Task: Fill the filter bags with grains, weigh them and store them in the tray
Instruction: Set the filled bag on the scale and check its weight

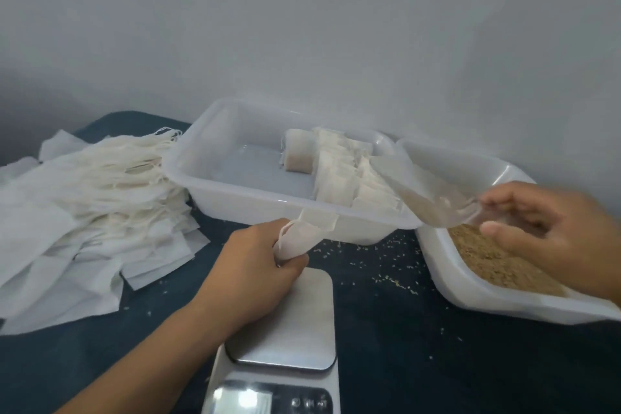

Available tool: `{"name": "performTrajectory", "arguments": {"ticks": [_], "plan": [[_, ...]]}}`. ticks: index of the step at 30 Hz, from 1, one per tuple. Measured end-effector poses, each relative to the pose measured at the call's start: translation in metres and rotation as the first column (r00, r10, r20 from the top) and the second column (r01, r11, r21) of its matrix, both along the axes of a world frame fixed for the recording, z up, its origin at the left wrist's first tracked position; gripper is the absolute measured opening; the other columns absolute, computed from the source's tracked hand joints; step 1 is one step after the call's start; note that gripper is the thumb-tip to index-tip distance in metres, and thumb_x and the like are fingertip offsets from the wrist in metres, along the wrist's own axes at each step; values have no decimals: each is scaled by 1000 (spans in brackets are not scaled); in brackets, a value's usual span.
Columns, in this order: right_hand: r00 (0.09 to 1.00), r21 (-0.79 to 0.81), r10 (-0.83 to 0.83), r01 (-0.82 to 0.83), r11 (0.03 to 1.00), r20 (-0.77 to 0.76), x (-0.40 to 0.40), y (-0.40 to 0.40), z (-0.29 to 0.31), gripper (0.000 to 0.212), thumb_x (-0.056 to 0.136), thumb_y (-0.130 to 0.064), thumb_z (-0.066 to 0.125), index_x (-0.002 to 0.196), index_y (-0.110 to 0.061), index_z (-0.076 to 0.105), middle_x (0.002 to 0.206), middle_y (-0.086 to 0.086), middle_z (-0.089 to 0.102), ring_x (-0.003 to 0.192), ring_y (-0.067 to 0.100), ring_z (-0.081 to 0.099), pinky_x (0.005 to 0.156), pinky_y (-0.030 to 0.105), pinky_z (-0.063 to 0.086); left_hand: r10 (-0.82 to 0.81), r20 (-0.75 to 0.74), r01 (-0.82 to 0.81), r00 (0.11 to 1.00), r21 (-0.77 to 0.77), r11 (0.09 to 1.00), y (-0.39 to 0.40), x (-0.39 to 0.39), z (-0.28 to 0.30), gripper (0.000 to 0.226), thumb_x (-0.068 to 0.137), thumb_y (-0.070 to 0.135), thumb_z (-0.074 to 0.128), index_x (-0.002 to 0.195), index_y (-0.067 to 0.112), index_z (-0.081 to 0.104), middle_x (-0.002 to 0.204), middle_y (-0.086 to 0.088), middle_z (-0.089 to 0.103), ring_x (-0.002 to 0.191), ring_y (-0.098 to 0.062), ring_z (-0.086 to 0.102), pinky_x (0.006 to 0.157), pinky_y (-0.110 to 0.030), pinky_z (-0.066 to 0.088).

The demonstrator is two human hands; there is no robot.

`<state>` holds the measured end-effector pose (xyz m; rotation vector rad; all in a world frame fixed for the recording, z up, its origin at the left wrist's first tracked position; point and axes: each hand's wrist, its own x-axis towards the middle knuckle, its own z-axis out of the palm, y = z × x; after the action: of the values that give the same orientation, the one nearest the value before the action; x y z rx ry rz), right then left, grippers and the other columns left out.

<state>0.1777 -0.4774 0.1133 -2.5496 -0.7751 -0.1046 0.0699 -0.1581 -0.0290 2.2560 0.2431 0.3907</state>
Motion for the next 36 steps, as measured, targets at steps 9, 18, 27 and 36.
{"name": "performTrajectory", "arguments": {"ticks": [9,18,27,36], "plan": [[967,-231,251,-237,944,36,-36,44,52,34,72,-62,67,102,-49,76,86,-29,72,69,1,67,63,4,47,2,31,-3,1000,26,1000,-1,-4,3,19,87,29,68,73,28,55,76,18,62,74,-1,55,54,-18,34],[945,-366,324,-290,884,35,-33,59,67,37,76,-59,68,112,-51,70,91,-38,68,75,-16,63,64,-3,40,-36,41,35,999,19,999,-2,-8,4,37,88,25,66,61,36,43,59,17,51,62,1,49,56,-14,35],[942,-479,319,-233,846,107,-30,62,79,41,77,-68,63,117,-62,61,94,-40,67,80,-15,61,62,17,49,-58,27,56,998,59,997,-4,-7,4,35,90,28,65,64,37,43,63,15,53,67,5,52,57,-11,37],[931,-510,343,-234,828,129,-29,67,79,39,74,-66,62,113,-64,61,91,-38,68,79,-10,63,60,26,55,-61,-3,61,998,90,994,-5,-7,6,25,92,32,64,74,36,48,74,16,59,69,-3,54,53,-14,29]]}}
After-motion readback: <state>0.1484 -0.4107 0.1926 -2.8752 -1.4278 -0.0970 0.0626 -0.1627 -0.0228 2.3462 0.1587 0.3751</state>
